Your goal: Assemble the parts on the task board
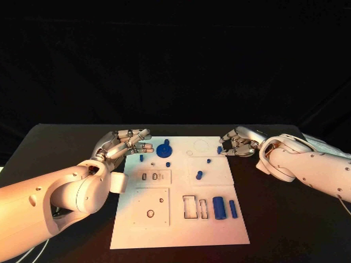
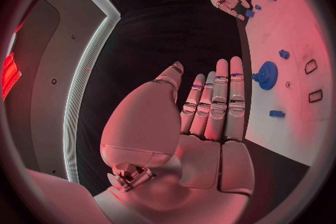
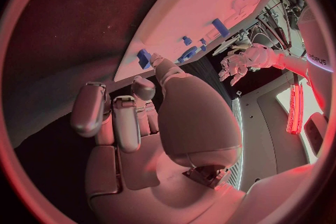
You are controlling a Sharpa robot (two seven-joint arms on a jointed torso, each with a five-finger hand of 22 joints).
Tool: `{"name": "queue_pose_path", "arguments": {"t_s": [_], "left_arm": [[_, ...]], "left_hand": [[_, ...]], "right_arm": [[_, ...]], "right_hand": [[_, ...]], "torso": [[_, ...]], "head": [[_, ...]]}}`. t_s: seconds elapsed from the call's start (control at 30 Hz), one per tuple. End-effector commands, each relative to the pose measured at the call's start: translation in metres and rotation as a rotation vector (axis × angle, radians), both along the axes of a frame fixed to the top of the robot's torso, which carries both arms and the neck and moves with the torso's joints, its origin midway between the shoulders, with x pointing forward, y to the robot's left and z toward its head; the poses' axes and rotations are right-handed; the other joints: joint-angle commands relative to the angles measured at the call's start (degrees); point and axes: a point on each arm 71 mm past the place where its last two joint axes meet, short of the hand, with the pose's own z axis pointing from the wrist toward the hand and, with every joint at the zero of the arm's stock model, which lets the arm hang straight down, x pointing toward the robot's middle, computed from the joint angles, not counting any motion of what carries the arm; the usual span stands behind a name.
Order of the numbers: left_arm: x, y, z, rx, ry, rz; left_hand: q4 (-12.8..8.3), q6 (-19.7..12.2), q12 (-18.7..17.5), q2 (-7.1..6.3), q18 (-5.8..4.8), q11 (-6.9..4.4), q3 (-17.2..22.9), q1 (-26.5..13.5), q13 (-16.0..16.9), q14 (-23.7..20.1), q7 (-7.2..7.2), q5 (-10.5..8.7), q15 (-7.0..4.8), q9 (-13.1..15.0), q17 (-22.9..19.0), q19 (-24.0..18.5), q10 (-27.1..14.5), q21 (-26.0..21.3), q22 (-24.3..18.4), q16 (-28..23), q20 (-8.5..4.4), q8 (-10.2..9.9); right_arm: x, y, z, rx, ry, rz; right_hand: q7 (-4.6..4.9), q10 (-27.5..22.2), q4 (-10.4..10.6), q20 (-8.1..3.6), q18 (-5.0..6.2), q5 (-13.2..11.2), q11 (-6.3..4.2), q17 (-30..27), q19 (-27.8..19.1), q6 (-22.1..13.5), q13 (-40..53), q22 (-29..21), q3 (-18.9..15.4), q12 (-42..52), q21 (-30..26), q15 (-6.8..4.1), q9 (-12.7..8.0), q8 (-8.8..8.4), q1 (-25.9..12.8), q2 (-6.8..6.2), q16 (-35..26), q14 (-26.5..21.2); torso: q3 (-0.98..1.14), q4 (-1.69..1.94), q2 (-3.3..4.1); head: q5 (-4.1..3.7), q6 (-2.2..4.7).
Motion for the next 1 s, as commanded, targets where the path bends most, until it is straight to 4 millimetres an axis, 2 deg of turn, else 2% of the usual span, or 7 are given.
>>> {"name": "queue_pose_path", "arguments": {"t_s": [0.03, 0.4, 0.57, 0.9, 1.0], "left_arm": [[0.000, -0.002, 0.001, -0.011, -0.004, -0.019], [0.000, -0.002, 0.001, -0.010, -0.003, -0.018], [0.000, -0.002, 0.000, -0.010, -0.003, -0.018], [0.000, -0.002, 0.000, -0.009, -0.001, -0.018], [0.000, -0.002, 0.000, -0.009, -0.001, -0.018]], "left_hand": [[-0.37, 0.36, -0.17, 0.32, 0.59, 0.23, -0.12, 0.11, -0.04, 0.04, 0.08, -0.33, -0.11, -0.05, 0.08, 0.37, 0.07, 0.22, 0.04, -0.21, -0.07, -0.19], [-0.37, 0.36, -0.17, 0.32, 0.59, 0.23, -0.12, 0.11, -0.04, 0.04, 0.08, -0.33, -0.11, -0.05, 0.08, 0.37, 0.07, 0.22, 0.04, -0.21, -0.07, -0.19], [-0.37, 0.36, -0.17, 0.32, 0.59, 0.23, -0.12, 0.11, -0.04, 0.04, 0.08, -0.33, -0.11, -0.05, 0.08, 0.37, 0.07, 0.22, 0.04, -0.21, -0.07, -0.19], [-0.37, 0.36, -0.17, 0.32, 0.59, 0.23, -0.12, 0.11, -0.04, 0.04, 0.08, -0.33, -0.11, -0.05, 0.08, 0.37, 0.07, 0.22, 0.04, -0.21, -0.07, -0.19], [-0.37, 0.36, -0.17, 0.32, 0.59, 0.23, -0.12, 0.11, -0.04, 0.04, 0.08, -0.33, -0.11, -0.05, 0.08, 0.37, 0.07, 0.22, 0.04, -0.21, -0.07, -0.19]], "right_arm": [[0.000, 0.003, -0.004, -0.003, 0.021, 0.023], [0.002, 0.009, -0.012, -0.005, 0.042, 0.029], [0.003, 0.011, -0.013, -0.005, 0.047, 0.030], [0.003, 0.014, -0.013, -0.001, 0.045, 0.032], [0.003, 0.014, -0.013, 0.004, 0.037, 0.028]], "right_hand": [[0.07, -0.10, -0.39, -0.06, -0.93, -0.45, -0.21, 3.90, -0.16, 0.04, 0.14, 0.05, 0.08, -0.05, 0.02, -0.32, -0.02, -0.08, 0.67, 0.27, 0.20, 3.80], [-0.21, 0.40, -1.42, -0.23, -0.95, -4.39, -0.52, 4.02, -0.14, 2.62, 0.68, 0.27, 2.02, 0.53, 0.20, -0.56, 0.19, 0.92, 2.04, 2.67, 0.22, 3.82], [-0.44, 0.62, -1.77, -0.34, -0.96, -4.88, -0.70, 4.08, -0.13, 3.77, 0.97, 0.34, 2.90, 0.85, 0.26, -0.70, 0.26, 1.32, 2.28, 3.21, 0.22, 3.84], [-0.76, 0.99, -2.01, -0.52, -0.97, -5.26, -0.96, 4.19, -0.09, 5.11, 1.40, 0.46, 3.87, 1.34, 0.34, -0.91, 0.31, 1.70, 2.07, 3.72, 0.25, 3.87], [-1.13, 1.39, -2.15, -0.66, -0.99, -5.33, -1.23, 4.34, -0.02, 6.34, 1.85, 0.59, 4.38, 1.86, 0.43, -1.10, 0.49, 2.19, 1.95, 4.07, 0.31, 3.90]], "torso": [[-0.04, 0.02, -0.03], [-0.03, -0.05, -0.04], [-0.07, 0.08, -0.09], [-0.04, -0.04, -0.10], [-0.05, 0.00, -0.10]], "head": [[0.06, -0.11], [0.19, -0.45], [0.06, -0.61], [0.21, -0.84], [0.15, -0.94]]}}
